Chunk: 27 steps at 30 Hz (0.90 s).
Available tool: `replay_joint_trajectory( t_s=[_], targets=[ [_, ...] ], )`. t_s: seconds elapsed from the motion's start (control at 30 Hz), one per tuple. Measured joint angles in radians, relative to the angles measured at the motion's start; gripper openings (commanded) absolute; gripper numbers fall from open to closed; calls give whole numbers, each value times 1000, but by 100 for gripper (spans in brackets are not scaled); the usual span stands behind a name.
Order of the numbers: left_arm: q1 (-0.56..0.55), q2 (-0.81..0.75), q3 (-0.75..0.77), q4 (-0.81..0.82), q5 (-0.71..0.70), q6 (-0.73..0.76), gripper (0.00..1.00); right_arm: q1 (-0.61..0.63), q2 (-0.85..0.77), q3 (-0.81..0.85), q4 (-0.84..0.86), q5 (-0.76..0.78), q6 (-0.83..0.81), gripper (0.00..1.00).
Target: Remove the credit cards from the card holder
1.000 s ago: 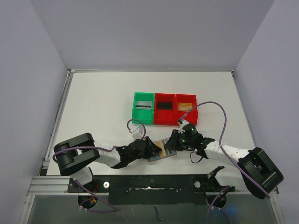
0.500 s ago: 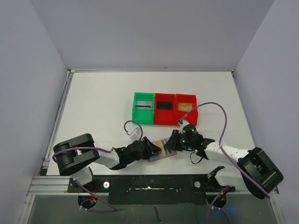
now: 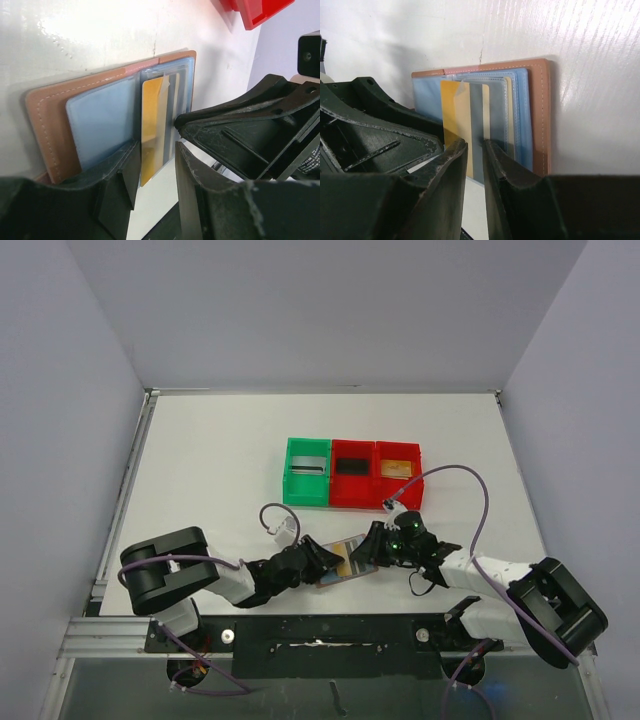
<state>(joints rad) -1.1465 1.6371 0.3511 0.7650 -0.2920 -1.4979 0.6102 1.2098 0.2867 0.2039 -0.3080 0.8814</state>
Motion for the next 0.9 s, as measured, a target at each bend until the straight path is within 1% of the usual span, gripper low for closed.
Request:
replay_joint_trajectory(
  t_s=[0.1, 0.17, 0.33, 0.43, 0.5, 0.57, 0.7, 0.77, 0.9],
  targets=[
    [0, 20, -26, 61, -1, -14, 19, 0, -6, -12, 12, -7, 9, 22],
    [0, 31, -37, 84, -1, -19, 14, 0, -8, -17, 16, -10, 13, 22],
    [0, 40, -43, 97, 0, -1, 9, 0, -8, -18, 18, -13, 14, 22],
    [0, 40, -43, 100, 3, 23, 10, 0, -8, -18, 16, -13, 13, 22],
    [0, 39, -43, 101, 5, 43, 15, 0, -8, -18, 16, -14, 13, 22],
    [0, 36, -42, 102, 8, 60, 18, 0, -8, -18, 16, -14, 11, 22],
    [0, 31, -39, 104, 18, 90, 19, 0, -8, -17, 15, -14, 10, 22],
    [0, 31, -36, 105, 27, 103, 15, 0, -8, -16, 14, -14, 10, 22],
    [0, 31, -31, 95, 45, 127, 0, 0, -8, -16, 12, -14, 10, 22]
  ],
)
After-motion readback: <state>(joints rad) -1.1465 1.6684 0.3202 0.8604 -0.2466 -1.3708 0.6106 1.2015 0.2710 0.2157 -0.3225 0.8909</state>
